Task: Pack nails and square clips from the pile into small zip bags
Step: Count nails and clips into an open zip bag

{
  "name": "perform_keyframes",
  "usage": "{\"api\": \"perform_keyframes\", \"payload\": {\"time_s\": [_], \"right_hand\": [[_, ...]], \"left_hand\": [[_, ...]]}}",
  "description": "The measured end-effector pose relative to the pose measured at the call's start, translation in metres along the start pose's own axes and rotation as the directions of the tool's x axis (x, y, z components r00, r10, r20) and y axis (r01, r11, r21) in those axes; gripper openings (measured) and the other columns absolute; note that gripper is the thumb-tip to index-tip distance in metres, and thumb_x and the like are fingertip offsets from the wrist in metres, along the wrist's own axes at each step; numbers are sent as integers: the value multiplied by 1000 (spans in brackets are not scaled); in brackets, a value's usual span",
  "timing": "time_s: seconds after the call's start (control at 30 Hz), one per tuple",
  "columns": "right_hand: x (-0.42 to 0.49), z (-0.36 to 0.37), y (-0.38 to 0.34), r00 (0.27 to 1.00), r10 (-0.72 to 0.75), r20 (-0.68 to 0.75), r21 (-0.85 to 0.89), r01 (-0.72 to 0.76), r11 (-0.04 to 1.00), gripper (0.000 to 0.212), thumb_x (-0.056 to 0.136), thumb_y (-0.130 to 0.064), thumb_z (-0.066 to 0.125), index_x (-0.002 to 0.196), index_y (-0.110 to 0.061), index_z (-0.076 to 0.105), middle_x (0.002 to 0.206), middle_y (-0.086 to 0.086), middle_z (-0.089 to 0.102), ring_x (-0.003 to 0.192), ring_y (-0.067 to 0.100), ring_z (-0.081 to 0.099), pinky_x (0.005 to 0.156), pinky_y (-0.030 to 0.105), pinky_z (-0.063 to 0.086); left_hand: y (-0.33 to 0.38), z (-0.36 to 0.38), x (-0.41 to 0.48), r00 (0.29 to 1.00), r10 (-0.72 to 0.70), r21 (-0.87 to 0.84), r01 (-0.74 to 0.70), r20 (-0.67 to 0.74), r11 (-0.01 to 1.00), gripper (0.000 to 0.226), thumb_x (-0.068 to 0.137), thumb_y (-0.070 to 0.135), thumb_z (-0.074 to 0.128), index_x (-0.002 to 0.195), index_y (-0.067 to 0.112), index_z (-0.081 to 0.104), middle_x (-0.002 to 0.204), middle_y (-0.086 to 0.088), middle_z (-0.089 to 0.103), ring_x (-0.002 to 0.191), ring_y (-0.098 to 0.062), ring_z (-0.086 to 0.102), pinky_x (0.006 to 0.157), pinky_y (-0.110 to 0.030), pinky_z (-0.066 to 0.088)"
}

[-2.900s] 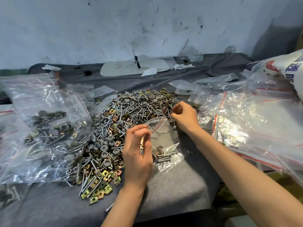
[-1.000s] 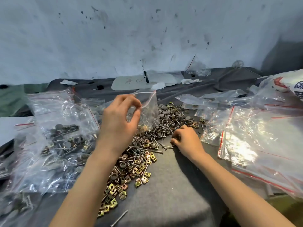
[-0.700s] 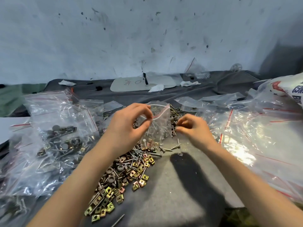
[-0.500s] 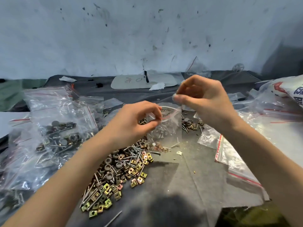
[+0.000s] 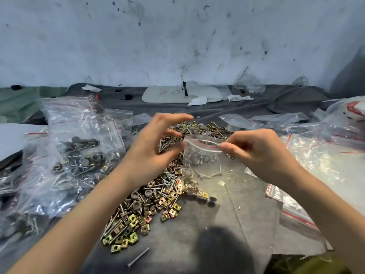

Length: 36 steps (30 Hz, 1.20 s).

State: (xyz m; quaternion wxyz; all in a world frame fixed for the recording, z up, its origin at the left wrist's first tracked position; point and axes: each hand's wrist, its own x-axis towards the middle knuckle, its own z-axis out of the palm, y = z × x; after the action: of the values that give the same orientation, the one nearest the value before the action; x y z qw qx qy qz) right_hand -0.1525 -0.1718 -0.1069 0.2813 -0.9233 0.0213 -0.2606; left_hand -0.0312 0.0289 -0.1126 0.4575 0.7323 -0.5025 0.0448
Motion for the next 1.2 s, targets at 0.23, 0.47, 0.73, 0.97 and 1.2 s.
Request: {"api": "perform_keyframes", "payload": {"time_s": [0.23,0.47,0.73,0.97,1.2], "right_hand": [[-12,3,0,997,65,-28,-7,-65,998,24,83,-16,63,60,-9,65,49,-1,56,49,10,48,45,19,34],[-20,6,-7,996,93,-5,3,-93,996,30,80,-24,63,54,-9,64,43,0,54,44,10,45,43,19,34],[-28,9,-18,991,80,111,83,-89,993,5,69,-16,64,67,-21,66,54,-13,57,54,2,53,48,12,39],[-34,9,-31,985,10,172,60,-20,998,10,76,-25,76,83,-24,69,62,-19,52,64,-4,54,53,9,38],[-35,6,-40,980,-16,197,31,10,999,31,69,-53,65,90,-30,70,72,-22,57,70,-7,54,57,12,37]], "left_hand": [[-49,-16,-52,867,-465,706,215,180,675,21,89,40,57,110,37,57,105,21,52,108,-3,49,110,-38,31],[-62,-11,-75,896,-366,722,80,250,688,23,89,40,59,111,43,54,104,23,39,101,0,37,103,-28,29],[-63,-11,-73,934,-197,631,-37,297,775,12,86,24,68,98,25,69,104,9,58,96,-9,50,86,-29,47],[-2,1,-58,986,129,235,-100,-109,967,17,89,35,59,97,22,65,114,10,57,109,-3,55,93,-17,44],[23,18,-47,992,102,292,-119,73,949,21,85,30,62,93,13,71,131,1,51,116,-13,53,90,-38,51]]}}
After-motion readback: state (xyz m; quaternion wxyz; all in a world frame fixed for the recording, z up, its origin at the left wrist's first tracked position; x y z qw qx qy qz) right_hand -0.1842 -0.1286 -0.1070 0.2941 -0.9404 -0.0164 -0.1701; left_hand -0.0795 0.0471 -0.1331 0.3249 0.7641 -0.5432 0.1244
